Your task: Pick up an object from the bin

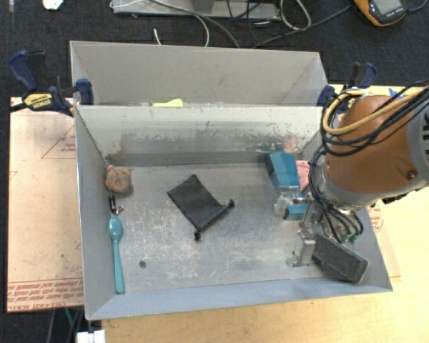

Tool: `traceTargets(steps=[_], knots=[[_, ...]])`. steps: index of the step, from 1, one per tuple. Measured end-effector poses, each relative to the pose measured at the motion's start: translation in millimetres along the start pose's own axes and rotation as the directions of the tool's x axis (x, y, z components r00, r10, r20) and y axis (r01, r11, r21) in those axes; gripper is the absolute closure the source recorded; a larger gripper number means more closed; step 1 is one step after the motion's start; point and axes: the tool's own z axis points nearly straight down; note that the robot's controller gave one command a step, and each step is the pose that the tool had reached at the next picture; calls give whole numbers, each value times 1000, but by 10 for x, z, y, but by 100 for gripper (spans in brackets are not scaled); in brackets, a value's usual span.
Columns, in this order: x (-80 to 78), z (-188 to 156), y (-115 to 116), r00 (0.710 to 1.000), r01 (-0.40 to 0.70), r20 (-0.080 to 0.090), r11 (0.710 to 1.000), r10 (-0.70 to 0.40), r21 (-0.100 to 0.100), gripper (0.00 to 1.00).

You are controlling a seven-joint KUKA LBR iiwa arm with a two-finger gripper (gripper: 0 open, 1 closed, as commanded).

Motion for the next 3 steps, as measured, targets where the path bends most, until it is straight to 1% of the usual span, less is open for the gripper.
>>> traceTargets(steps=[1,2,3], knots=[[-333,883,-837,997,73,5,997,-73,1,0],[-356,906,-1078,989,149,7,989,-149,-1,0],[-5,967,-1159,997,82,7,997,-82,-4,0]])
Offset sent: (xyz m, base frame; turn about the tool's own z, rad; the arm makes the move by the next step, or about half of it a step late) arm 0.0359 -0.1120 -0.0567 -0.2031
